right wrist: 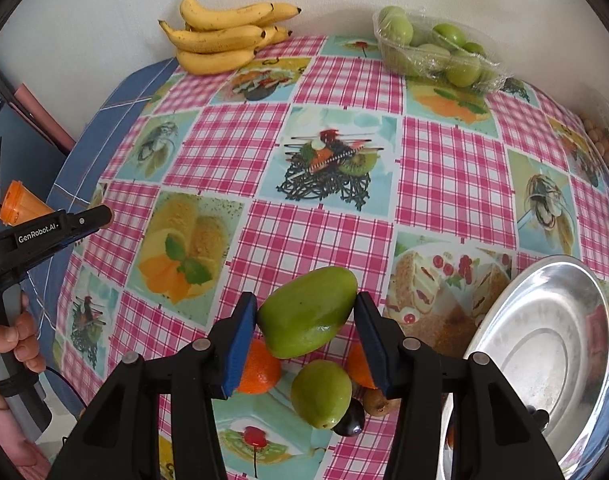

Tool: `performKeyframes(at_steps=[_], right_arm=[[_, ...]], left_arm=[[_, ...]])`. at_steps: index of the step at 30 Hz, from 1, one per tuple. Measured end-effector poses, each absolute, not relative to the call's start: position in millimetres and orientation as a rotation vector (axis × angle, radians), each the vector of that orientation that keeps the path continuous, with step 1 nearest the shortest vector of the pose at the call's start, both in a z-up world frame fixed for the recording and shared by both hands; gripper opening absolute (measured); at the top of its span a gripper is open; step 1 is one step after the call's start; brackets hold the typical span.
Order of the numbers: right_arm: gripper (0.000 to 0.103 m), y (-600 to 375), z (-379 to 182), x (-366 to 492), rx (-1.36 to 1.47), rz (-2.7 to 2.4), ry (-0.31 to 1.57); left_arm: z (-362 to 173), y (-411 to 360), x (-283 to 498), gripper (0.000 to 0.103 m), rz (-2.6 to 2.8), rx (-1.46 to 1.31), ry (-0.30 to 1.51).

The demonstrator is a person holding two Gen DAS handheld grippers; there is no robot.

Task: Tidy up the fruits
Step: 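Grasp a small brown round fruit with the left tool while the right tool grasps a green mango, then lower the brown fruit into the steel bowl with the left tool while the right tool releases the mango there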

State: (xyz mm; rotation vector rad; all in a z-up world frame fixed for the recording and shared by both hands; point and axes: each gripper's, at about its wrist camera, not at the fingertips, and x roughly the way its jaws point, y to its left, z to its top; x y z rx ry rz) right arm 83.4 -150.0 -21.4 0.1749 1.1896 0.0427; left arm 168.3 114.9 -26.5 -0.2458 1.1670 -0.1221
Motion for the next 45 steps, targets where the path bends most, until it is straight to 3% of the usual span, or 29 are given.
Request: performKeyframes(at_steps=[25, 45], right_arm=[[0.052, -234, 6, 31, 0.313, -0.129, 1.125], [0.052, -353, -5, -39, 0.507, -0.386, 1.101]], left_arm=[[18, 14, 126, 0.025, -0.300, -0.067, 1.095], [22, -158, 31, 0.025, -0.664, 0.238, 1.096]])
